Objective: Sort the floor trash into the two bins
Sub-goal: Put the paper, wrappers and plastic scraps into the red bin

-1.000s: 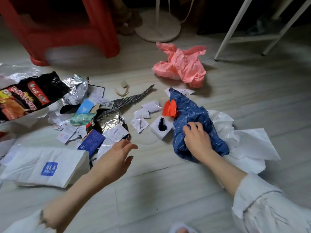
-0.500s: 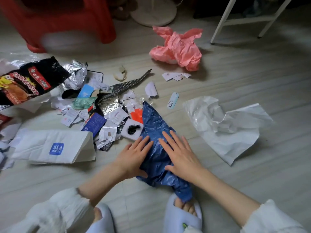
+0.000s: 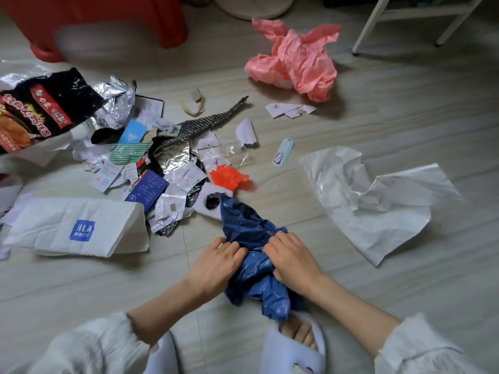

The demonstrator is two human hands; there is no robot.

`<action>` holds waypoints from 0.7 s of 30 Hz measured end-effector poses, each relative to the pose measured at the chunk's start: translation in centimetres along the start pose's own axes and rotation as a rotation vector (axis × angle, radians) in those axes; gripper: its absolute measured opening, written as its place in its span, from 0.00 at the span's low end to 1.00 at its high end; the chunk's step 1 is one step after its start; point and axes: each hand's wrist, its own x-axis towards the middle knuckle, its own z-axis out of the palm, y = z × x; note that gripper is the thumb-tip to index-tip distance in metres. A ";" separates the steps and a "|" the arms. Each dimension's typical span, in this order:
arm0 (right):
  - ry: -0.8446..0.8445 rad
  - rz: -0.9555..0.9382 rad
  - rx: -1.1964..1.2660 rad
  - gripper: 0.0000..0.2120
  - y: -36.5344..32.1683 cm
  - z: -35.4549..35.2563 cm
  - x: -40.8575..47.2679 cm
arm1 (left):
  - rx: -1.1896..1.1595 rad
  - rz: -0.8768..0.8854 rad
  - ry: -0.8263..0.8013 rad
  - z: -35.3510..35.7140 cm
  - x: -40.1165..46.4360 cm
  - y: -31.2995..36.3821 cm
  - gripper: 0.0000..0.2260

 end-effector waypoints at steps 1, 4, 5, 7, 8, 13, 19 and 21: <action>0.042 0.007 0.051 0.10 -0.3 -0.3 -0.3 | -0.048 -0.004 0.034 -0.1 -0.3 0.0 0.22; 0.071 0.043 0.220 0.11 -0.7 -0.7 -0.6 | -0.171 -0.004 0.132 -0.9 -1.0 -0.7 0.16; 0.045 0.058 0.269 0.13 -0.9 -0.8 -0.6 | -0.220 -0.014 0.154 -1.4 -1.1 -1.1 0.17; -0.036 0.065 0.332 0.20 -1.1 -1.2 -0.5 | -0.282 -0.050 0.182 -2.2 -1.3 -1.7 0.20; -0.068 0.080 0.356 0.24 -1.2 -1.5 -0.2 | -0.289 -0.069 0.195 -2.6 -1.3 -2.0 0.22; -0.052 0.248 0.550 0.38 -1.8 -3.6 1.5 | -0.306 -0.079 0.257 -3.7 -1.1 -2.2 0.19; -0.401 0.407 0.576 0.55 -1.3 -2.3 3.5 | -0.159 0.001 0.116 -2.0 -2.5 -3.3 0.11; -0.497 0.526 0.703 0.57 -1.9 -0.9 4.0 | -0.148 -0.020 0.035 -1.0 -3.5 -3.6 0.07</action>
